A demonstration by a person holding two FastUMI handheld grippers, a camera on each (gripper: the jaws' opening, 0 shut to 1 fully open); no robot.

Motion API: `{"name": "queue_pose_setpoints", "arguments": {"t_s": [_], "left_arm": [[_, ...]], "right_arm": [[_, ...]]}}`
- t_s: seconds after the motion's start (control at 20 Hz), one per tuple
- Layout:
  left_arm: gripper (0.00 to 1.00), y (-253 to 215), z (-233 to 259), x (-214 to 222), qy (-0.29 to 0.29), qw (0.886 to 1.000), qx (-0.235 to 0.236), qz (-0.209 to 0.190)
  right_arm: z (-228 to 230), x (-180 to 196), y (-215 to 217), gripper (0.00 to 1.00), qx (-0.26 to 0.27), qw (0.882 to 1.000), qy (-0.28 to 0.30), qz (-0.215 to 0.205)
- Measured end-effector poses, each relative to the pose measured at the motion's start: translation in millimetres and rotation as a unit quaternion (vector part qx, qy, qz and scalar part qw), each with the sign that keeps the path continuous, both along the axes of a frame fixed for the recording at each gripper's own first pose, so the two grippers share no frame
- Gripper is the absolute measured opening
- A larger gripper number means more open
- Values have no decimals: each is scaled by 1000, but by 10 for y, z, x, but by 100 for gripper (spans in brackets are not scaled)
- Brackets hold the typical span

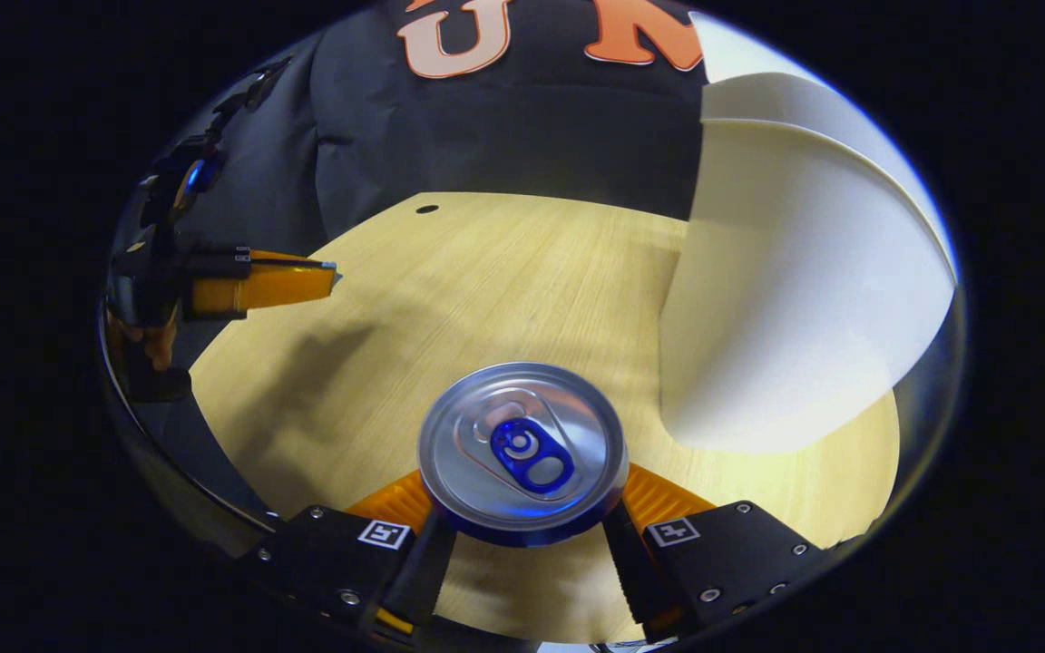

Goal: Press the lid of the desktop garbage bin to open it, pick up the crumpled paper on the desktop and throw it into the bin, then pick up the pop can on the desktop and drop it into the bin, and finally close the garbage bin lid.

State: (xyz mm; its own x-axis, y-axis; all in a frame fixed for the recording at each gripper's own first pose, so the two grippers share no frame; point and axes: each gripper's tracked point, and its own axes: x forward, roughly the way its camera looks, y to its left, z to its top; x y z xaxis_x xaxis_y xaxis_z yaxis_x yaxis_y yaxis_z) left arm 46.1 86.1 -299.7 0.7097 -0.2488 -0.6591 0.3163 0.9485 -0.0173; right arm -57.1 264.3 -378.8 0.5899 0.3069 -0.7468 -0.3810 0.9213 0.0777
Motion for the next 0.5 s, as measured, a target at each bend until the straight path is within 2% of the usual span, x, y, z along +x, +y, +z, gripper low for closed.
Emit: {"name": "queue_pose_setpoints", "arguments": {"t_s": [0.5], "left_arm": [[17,-597,335,32,-19,1000,-14,-16]], "right_arm": [[4,1,-19,80,-6,999,7,-52]]}}
